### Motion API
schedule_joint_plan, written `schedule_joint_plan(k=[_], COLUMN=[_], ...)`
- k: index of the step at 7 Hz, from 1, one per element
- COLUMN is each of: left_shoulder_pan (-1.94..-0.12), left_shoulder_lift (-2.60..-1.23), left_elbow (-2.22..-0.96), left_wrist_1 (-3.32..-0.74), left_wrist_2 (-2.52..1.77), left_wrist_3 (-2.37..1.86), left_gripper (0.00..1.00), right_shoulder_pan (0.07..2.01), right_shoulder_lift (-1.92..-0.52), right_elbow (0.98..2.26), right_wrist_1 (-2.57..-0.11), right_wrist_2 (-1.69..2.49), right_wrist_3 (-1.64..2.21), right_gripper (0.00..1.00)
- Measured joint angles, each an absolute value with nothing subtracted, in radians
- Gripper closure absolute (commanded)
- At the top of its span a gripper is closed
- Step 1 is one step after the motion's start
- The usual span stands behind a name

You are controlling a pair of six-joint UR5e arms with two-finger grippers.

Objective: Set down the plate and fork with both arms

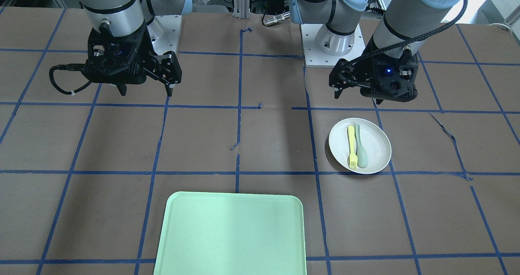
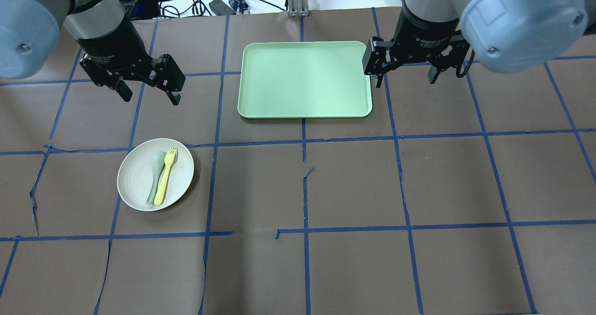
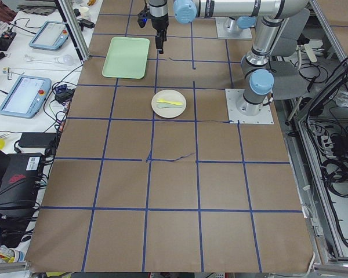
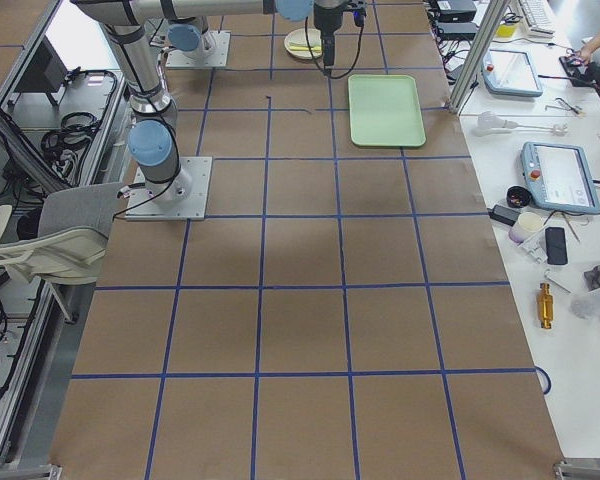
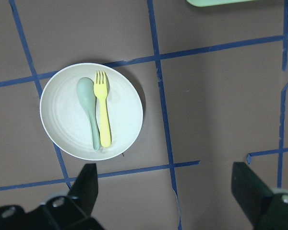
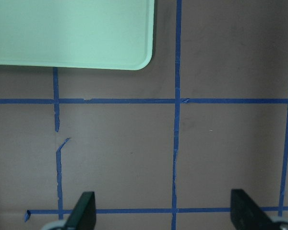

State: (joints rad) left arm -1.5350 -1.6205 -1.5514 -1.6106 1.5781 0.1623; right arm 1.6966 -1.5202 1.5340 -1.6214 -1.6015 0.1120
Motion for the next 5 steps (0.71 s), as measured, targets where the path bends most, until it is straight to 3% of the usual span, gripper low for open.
schedule_joint_plan(k=[5], left_shoulder_pan=[-1.515], left_shoulder_lift=[-1.612], left_elbow=[-1.564], left_wrist_1=[-1.611], left_wrist_2=[1.586], left_wrist_3=[0.165], left_gripper=[0.00], right_shoulder_pan=[1.697], right_shoulder_lift=[-1.520], right_elbow=[1.534], right_wrist_1=[-1.621], right_wrist_2=[-1.601], right_wrist_3=[0.112], right_gripper=[0.00])
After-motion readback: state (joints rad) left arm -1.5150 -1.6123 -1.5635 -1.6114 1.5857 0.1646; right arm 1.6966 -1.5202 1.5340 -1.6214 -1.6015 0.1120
